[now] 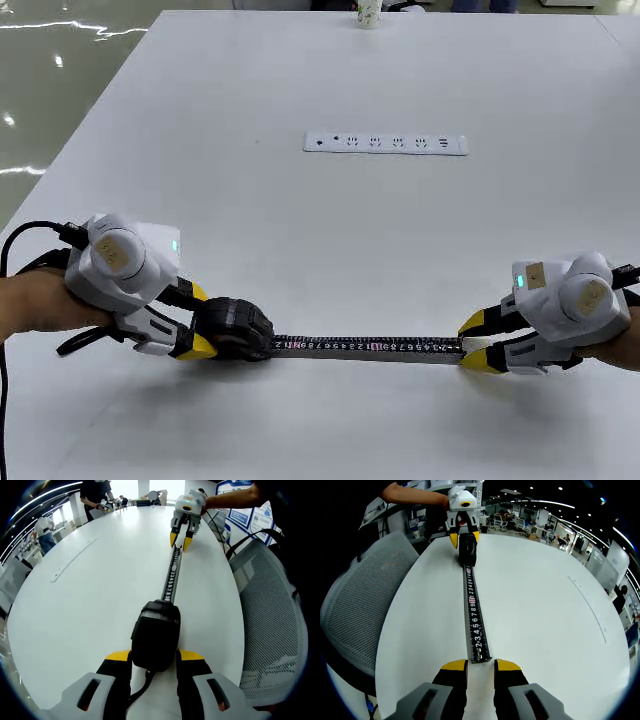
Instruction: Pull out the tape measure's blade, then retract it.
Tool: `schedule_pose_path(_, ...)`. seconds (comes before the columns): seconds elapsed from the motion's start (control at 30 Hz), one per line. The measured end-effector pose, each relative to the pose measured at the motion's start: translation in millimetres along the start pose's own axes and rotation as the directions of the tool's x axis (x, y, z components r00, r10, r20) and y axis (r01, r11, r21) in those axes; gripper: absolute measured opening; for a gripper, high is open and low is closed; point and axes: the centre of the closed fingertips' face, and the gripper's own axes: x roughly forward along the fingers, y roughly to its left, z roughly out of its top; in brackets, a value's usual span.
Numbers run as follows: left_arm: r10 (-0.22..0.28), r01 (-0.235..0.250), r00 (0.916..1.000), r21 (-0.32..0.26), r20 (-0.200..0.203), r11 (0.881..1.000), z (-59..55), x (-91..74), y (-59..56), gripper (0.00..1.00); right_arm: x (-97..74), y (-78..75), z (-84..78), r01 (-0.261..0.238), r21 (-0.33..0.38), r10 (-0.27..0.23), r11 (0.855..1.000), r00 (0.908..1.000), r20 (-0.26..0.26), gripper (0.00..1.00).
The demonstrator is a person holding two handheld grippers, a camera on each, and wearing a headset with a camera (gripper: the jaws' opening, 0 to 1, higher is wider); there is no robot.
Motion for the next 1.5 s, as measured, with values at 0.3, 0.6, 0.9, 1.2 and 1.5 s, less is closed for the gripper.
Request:
schedule_pose_path(0.3,0.022,-0.021,0.9997,-0.067,0.014,0.998,-8.2,-8.0,-8.0,0.42,-7.5,4.2,-3.3,0.032,0.039,-0.033,0.999,0.9994,0.007,0.25)
schedule_pose_path(0.6,0.060,-0.053,0.9973,-0.143,0.043,0.988,-12.6,-14.7,-17.7,0.50,-15.4,13.8,-5.0,0.068,0.089,-0.070,0.994,0.9973,0.023,0.32)
schedule_pose_path(0.9,0.123,-0.105,0.9891,-0.201,0.080,0.974,-10.7,-22.5,-25.9,0.61,-21.2,26.0,-4.1,0.117,0.156,-0.126,0.981,0.9909,0.049,0.43)
schedule_pose_path(1.2,0.178,-0.136,0.9753,-0.278,0.131,0.951,-11.6,-26.4,-37.9,0.74,-26.9,35.0,-5.0,0.159,0.214,-0.178,0.964,0.9815,0.071,0.55)
schedule_pose_path(1.5,0.227,-0.158,0.9578,-0.337,0.176,0.928,-10.3,-30.4,-49.0,0.82,-28.8,45.2,1.6,0.173,0.269,-0.204,0.948,0.9746,0.092,0.68)
